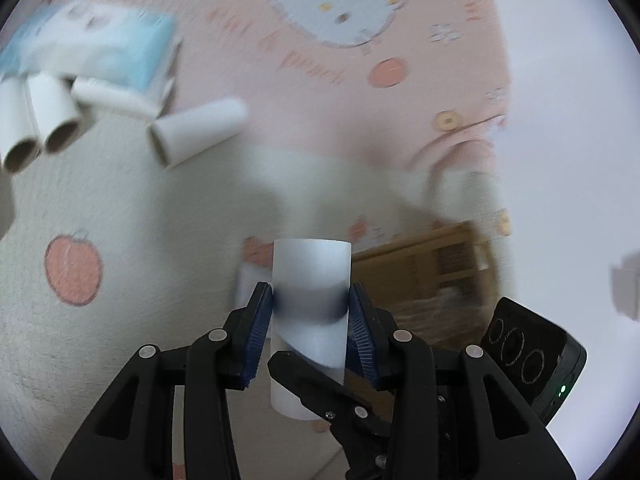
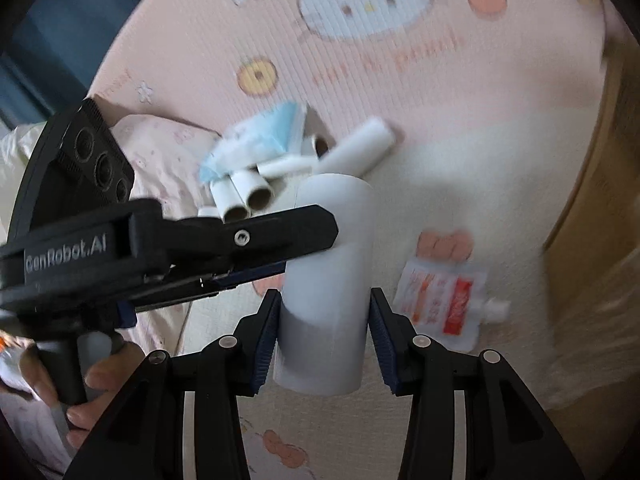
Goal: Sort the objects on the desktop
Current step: 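Lift the tube with both grippers and carry it over the box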
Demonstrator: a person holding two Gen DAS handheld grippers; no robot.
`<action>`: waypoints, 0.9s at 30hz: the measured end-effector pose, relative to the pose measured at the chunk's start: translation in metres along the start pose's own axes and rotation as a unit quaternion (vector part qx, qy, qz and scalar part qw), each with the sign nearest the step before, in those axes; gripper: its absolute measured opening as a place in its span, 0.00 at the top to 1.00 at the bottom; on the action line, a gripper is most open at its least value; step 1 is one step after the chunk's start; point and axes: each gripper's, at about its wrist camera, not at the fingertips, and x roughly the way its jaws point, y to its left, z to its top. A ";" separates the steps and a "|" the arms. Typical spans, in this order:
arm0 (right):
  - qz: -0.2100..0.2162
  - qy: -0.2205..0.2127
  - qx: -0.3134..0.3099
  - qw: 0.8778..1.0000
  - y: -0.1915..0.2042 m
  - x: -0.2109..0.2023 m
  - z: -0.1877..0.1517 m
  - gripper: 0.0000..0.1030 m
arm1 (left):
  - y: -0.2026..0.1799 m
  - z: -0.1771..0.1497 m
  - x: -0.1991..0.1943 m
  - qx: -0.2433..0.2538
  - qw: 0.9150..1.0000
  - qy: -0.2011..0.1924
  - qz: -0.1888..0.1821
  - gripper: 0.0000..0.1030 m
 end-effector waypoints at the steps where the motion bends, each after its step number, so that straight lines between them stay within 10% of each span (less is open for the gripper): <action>1: -0.007 -0.006 -0.010 1.000 0.004 -0.006 0.003 0.60 | -0.008 0.002 -0.004 0.005 1.000 -0.005 -0.006 0.59; 13: -0.067 -0.056 -0.052 0.995 0.017 -0.087 0.038 0.60 | -0.100 0.011 -0.027 0.101 0.993 -0.042 -0.033 0.58; 27: -0.104 -0.115 -0.030 0.987 -0.011 -0.188 0.070 0.60 | -0.210 0.003 -0.002 0.227 0.973 0.002 -0.042 0.58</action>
